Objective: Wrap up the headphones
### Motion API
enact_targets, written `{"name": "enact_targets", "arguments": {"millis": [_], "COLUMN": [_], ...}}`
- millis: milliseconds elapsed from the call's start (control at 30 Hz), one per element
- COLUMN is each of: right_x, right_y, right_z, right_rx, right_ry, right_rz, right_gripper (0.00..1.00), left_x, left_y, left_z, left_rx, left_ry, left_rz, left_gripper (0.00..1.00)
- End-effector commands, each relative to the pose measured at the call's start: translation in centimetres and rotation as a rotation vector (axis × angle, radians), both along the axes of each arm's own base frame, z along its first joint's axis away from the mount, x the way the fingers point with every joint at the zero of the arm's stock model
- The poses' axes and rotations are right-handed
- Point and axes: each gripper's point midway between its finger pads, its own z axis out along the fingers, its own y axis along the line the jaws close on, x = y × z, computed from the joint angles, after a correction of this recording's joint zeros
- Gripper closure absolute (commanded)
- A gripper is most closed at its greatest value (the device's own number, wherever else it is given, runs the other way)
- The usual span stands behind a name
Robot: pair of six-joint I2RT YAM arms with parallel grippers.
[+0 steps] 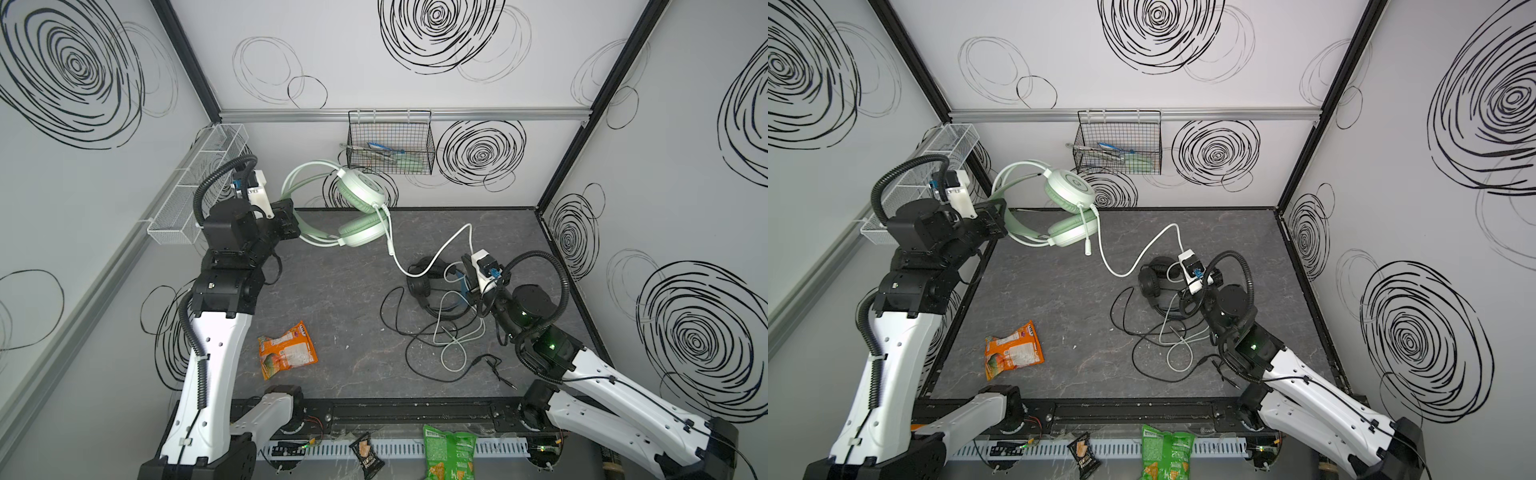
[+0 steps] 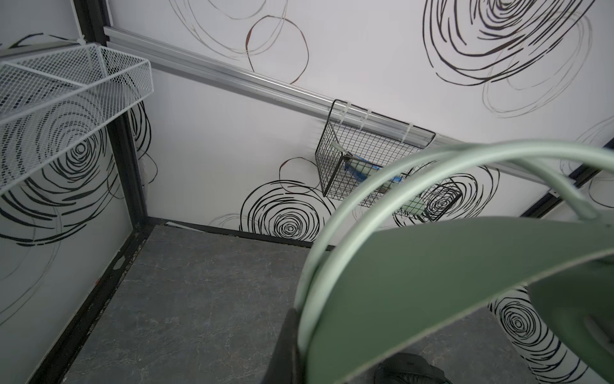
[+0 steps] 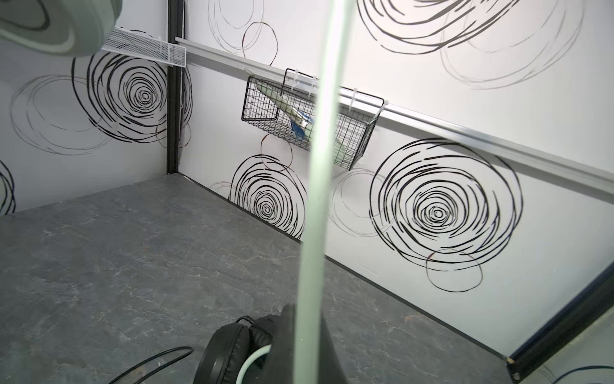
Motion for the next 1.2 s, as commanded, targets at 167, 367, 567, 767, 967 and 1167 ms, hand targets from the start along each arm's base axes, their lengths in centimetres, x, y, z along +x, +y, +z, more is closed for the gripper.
{"name": "enact_targets", "arguments": {"millis": [167, 367, 567, 767, 967, 1167], "right_x": [0.2, -0.6, -1.4, -1.9, -3.5, -5.3], "right_y": [-0.7, -0.3, 0.8, 2.5, 4.6, 6.3], "right_z": [1.8, 2.7, 3.3, 3.3, 4.0, 4.3], "right_rx": [-0.070, -0.118, -0.143, -0.200, -0.242, -0.273], "right_ry": [-0.010, -0.049, -0.073, -0.099, -0.149, -0.190], "right_rz": [-0.055, -0.060, -0.037, -0.013, 0.075, 0.194], "right_gripper": [1.00, 1.00, 1.00, 1.00, 1.00, 1.00], "left_x": [-1.5, -1.6, -1.7, -1.9, -2.0, -2.8], "left_y": [-0.7, -0.7, -1.1, -2.3, -5.0, -8.3], "left_z": [-1.5, -5.9, -9.4, -11.9, -12.4, -12.8], "left_rx": [0.013, 0.037, 0.060, 0.102, 0.114, 0.151], "left_ry": [-0.030, 0.067, 0.139, 0.194, 0.155, 0.119], "left_rz": [-0.018, -0.022, -0.042, -0.083, -0.189, -0.324], "left_gripper": [1.00, 1.00, 1.00, 1.00, 1.00, 1.00]}}
